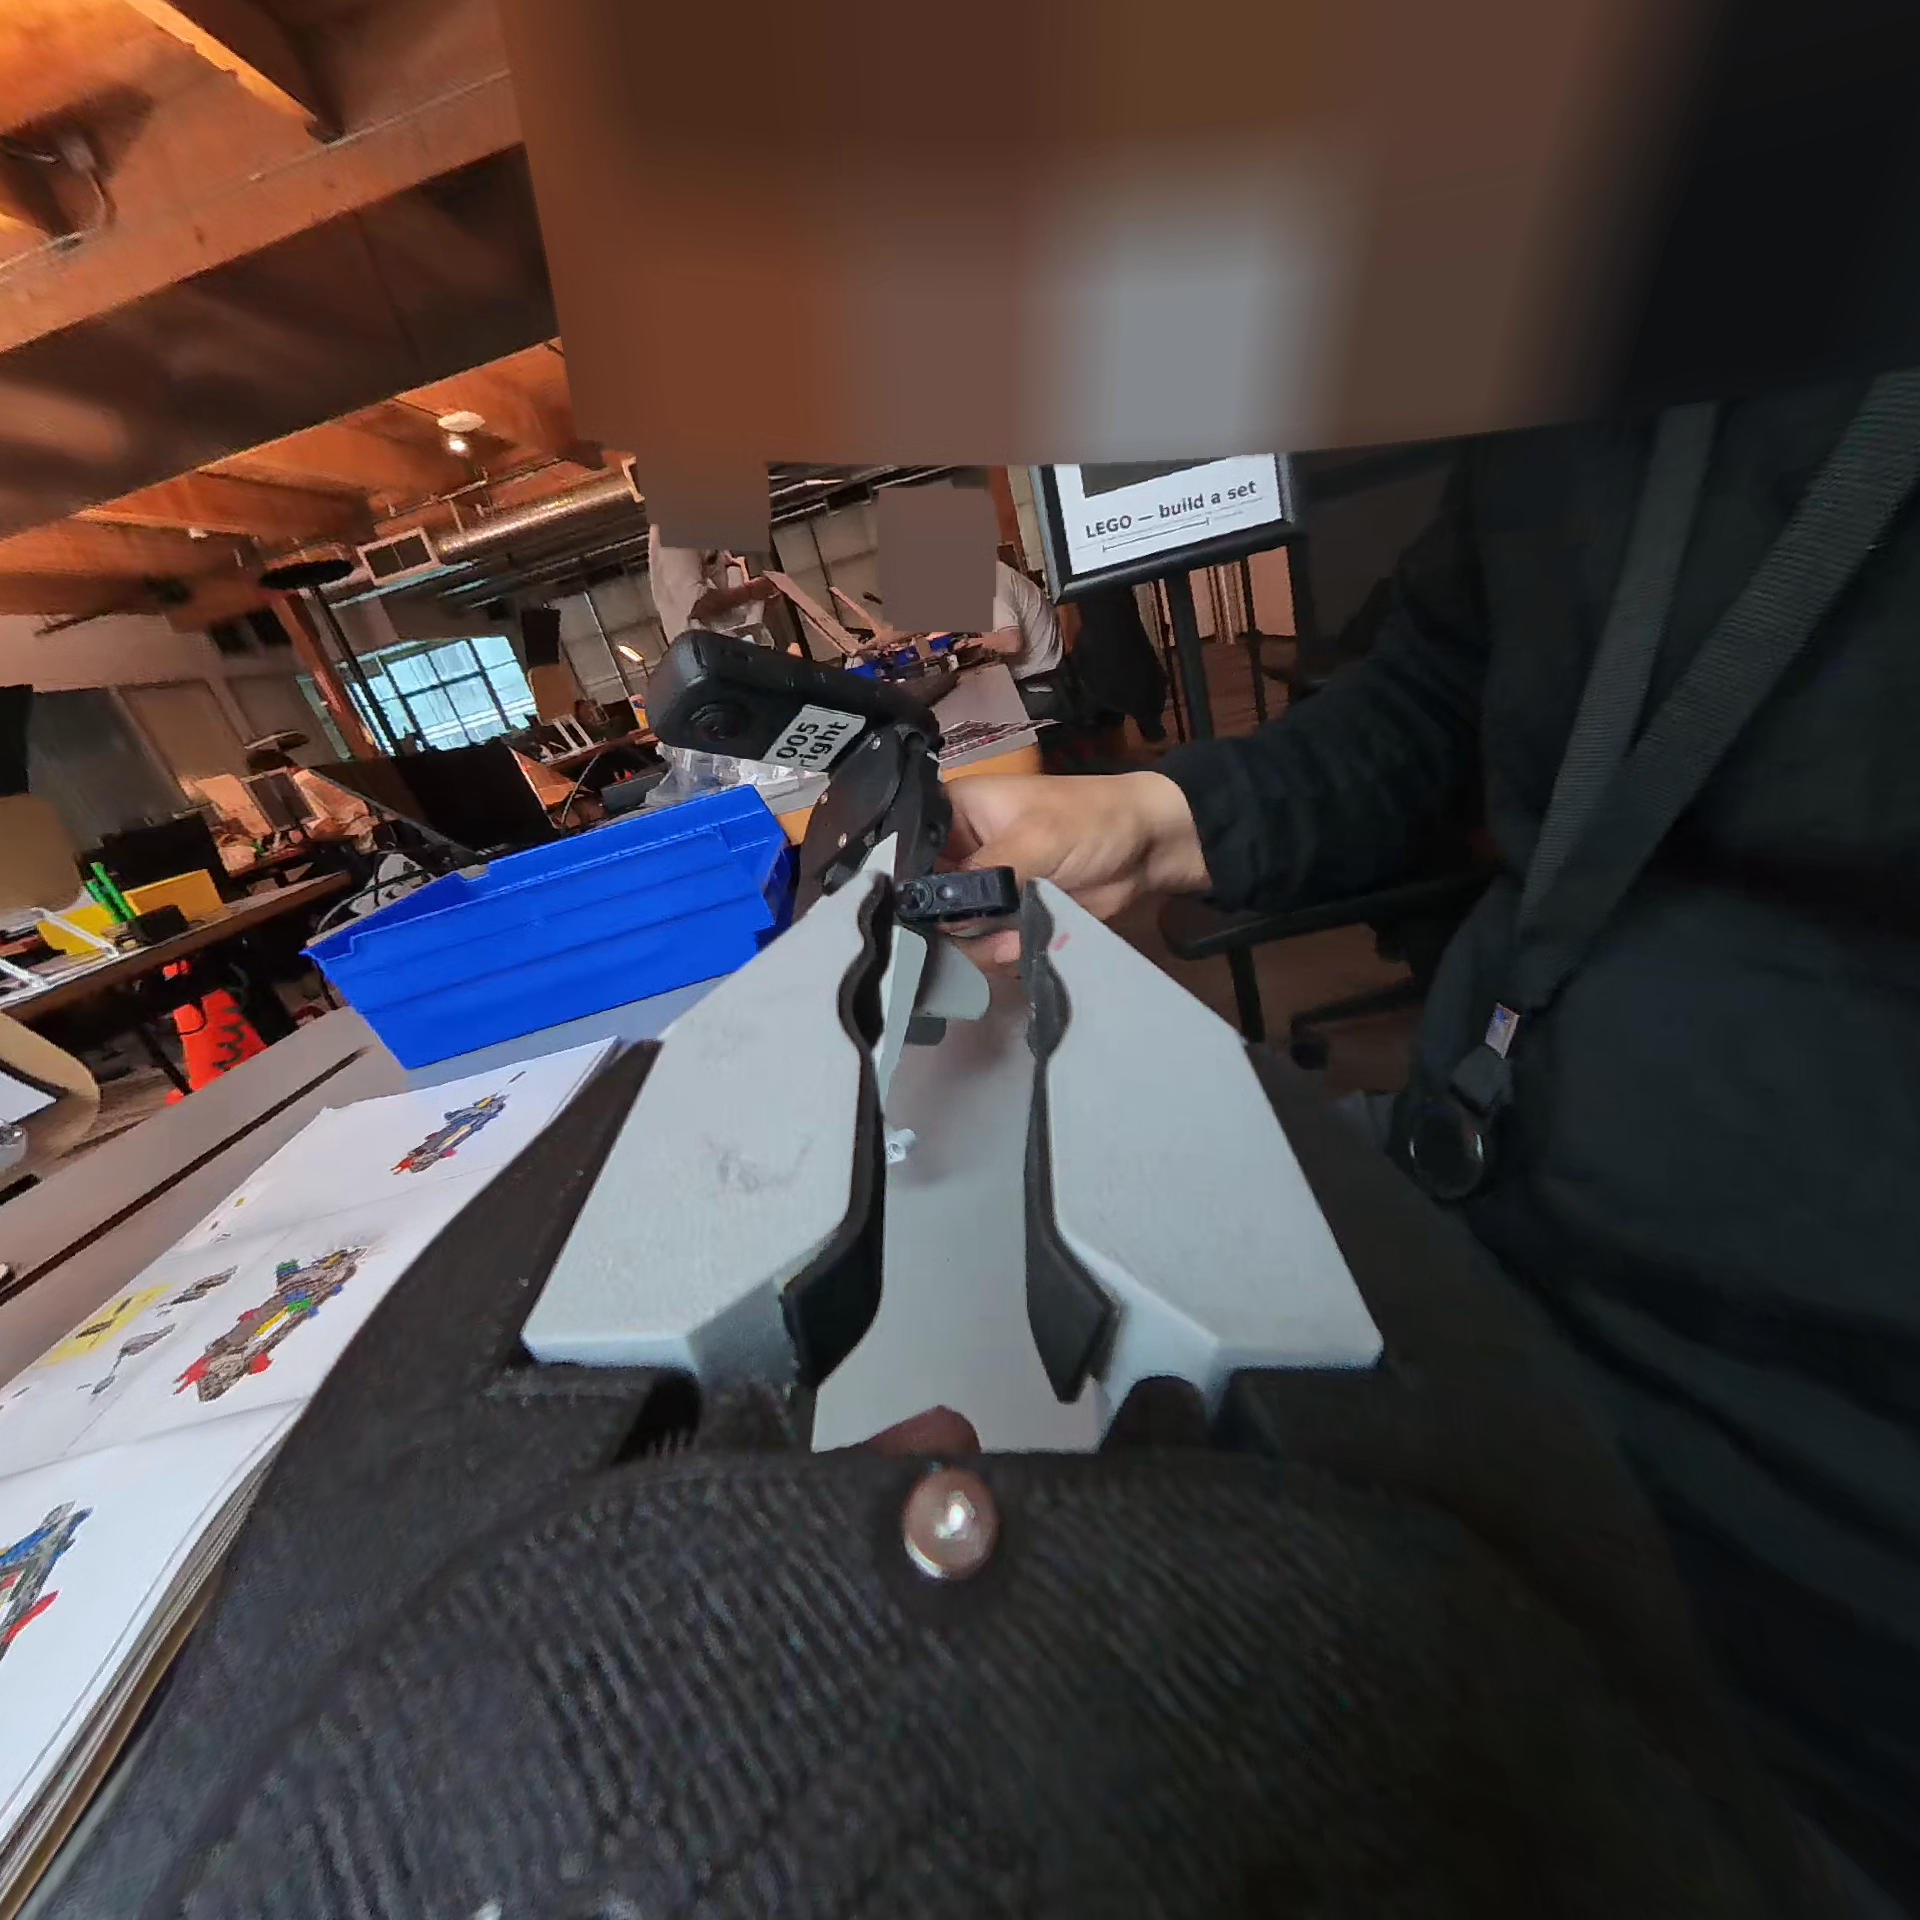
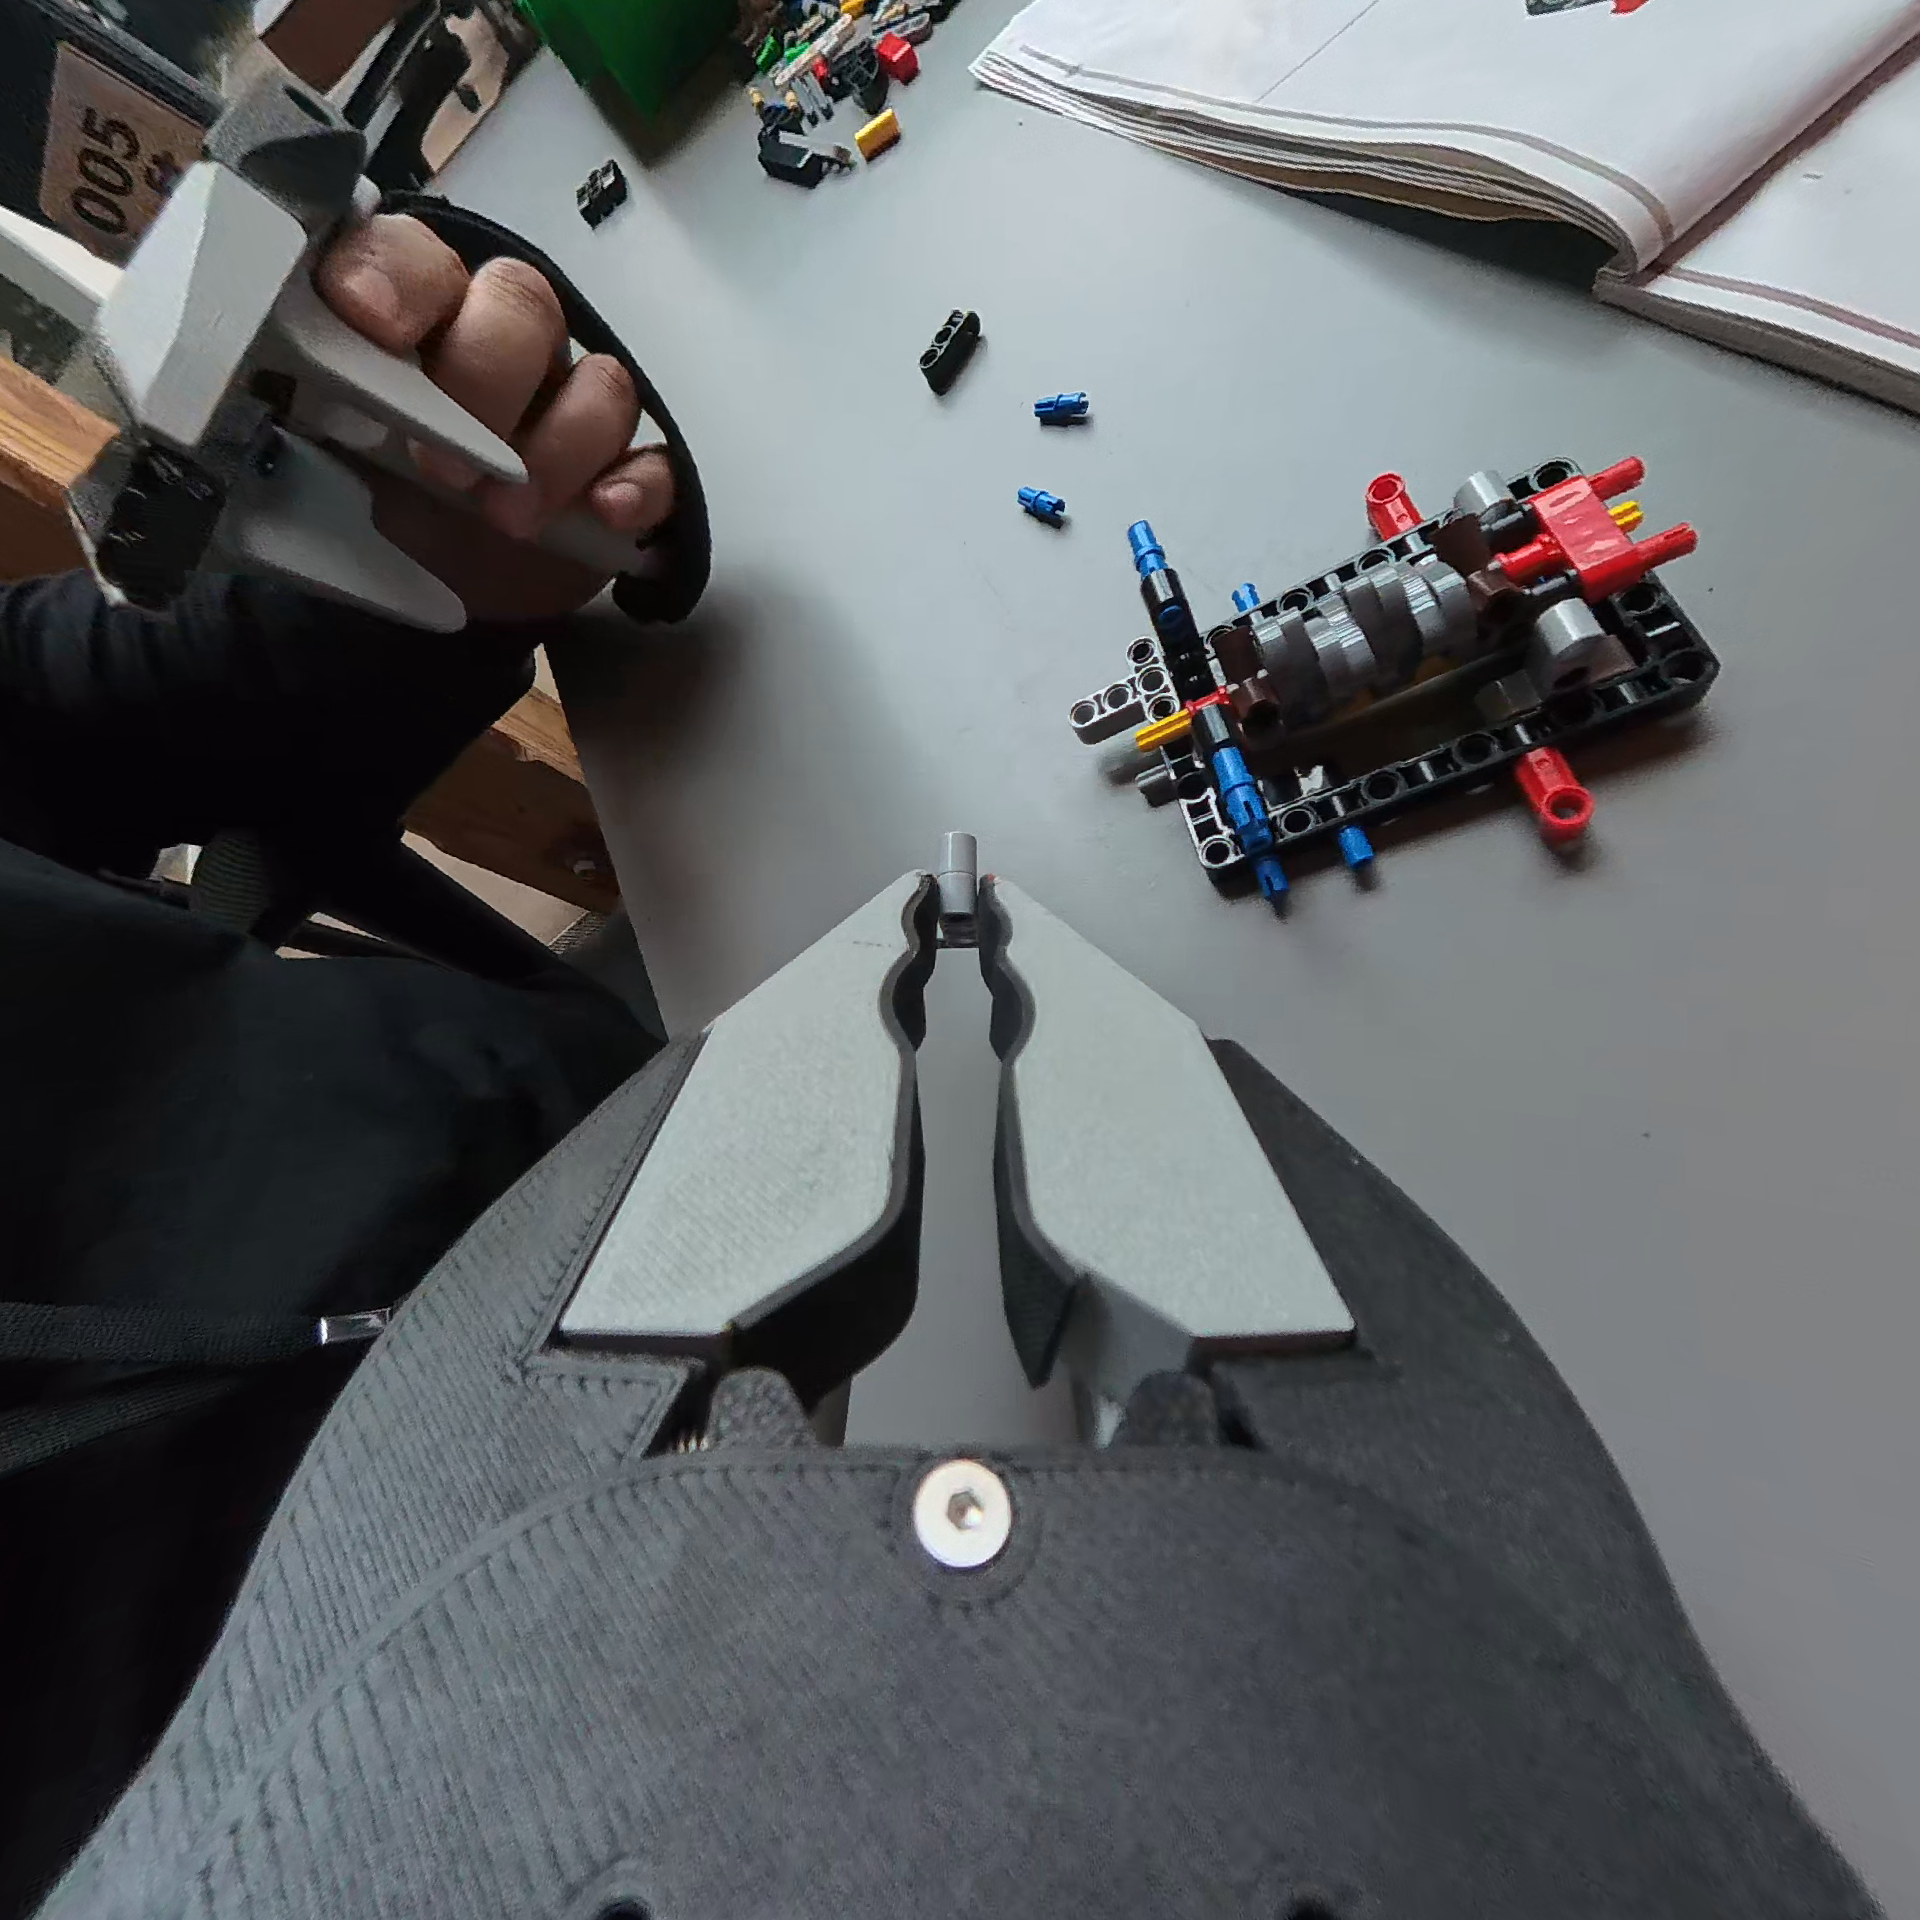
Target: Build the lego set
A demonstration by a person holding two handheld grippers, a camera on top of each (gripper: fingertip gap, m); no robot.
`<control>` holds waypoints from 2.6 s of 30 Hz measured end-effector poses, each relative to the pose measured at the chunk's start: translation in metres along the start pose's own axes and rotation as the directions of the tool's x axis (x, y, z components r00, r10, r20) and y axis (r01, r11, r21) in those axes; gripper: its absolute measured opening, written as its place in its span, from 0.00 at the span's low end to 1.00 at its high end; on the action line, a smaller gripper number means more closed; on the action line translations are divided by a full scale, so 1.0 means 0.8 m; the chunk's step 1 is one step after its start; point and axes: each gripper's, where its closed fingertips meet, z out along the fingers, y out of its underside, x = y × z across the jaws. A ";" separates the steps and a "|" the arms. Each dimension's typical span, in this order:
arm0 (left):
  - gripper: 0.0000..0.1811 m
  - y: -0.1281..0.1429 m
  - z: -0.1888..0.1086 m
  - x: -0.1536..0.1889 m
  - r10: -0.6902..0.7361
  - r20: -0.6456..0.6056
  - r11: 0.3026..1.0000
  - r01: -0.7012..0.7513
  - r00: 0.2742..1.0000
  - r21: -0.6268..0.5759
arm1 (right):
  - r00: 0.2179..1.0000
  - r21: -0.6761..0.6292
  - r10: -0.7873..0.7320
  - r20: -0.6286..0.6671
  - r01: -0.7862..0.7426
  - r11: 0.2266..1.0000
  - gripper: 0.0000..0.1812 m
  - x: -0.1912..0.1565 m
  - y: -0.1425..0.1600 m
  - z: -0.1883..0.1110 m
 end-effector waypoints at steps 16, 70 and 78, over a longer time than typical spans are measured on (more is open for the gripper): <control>0.12 0.164 -0.043 -0.014 -0.058 0.087 0.560 0.104 0.995 -0.822 | 0.989 -0.079 -0.113 -0.091 0.106 0.991 0.02 -0.002 -0.001 -0.009; 0.34 0.076 -0.065 -0.144 -0.483 0.008 0.836 0.464 0.876 -0.294 | 0.946 0.303 -0.303 0.119 0.256 0.918 0.02 0.136 -0.097 -0.058; 0.20 0.078 -0.070 -0.144 -0.489 0.017 0.834 0.473 0.872 -0.285 | 0.950 0.321 -0.283 0.134 0.229 0.919 0.02 0.135 -0.098 -0.062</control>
